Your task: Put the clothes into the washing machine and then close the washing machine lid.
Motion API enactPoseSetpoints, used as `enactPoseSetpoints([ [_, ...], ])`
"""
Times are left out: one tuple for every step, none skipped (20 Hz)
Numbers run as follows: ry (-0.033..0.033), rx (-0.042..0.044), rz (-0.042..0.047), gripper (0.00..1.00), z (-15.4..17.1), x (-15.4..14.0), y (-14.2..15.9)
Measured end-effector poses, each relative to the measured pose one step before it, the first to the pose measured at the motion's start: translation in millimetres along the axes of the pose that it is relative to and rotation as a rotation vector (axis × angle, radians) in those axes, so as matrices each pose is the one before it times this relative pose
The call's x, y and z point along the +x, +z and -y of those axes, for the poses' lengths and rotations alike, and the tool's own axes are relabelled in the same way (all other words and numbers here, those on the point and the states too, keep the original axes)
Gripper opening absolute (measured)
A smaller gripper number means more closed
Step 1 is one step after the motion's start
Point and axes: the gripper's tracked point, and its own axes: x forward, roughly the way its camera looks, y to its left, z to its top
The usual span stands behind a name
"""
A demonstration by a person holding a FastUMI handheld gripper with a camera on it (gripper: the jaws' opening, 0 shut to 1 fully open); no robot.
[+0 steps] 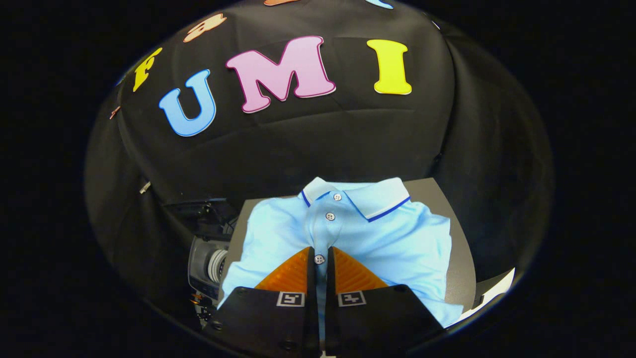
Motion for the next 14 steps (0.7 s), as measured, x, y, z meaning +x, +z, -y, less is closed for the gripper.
enactPoseSetpoints([
  [0.01729,0.00034,0.02100,0.10,-10.28,-7.30,7.38],
  [0.02623,-0.00055,0.01497,0.10,-14.13,-4.54,7.38],
  [0.02345,-0.00207,0.00853,0.10,-14.89,-5.18,6.47],
  [0.02290,-0.00263,0.01059,0.10,-14.70,-4.97,5.62],
  [0.02223,-0.01327,0.01113,0.10,-16.47,-2.77,6.22],
  [0.02087,-0.01327,0.01157,0.10,-17.33,-1.24,5.14],
  [0.02452,-0.00998,0.00940,0.10,-18.67,-1.43,4.79],
  [0.02395,-0.00609,0.00516,0.10,-17.89,0.44,2.79],
  [0.01891,-0.01290,0.00716,0.10,-18.62,0.18,3.44],
  [0.01446,-0.01242,0.00572,0.10,-15.45,1.29,2.35],
  [0.02541,-0.00397,-0.00545,0.10,-18.38,1.96,0.87],
  [0.02422,-0.00079,0.00177,0.10,-19.96,3.34,0.62],
  [0.01576,-0.01352,-0.00152,0.09,-18.59,4.81,0.87],
  [0.01624,-0.01151,-0.00067,0.10,-15.60,3.68,0.55],
])
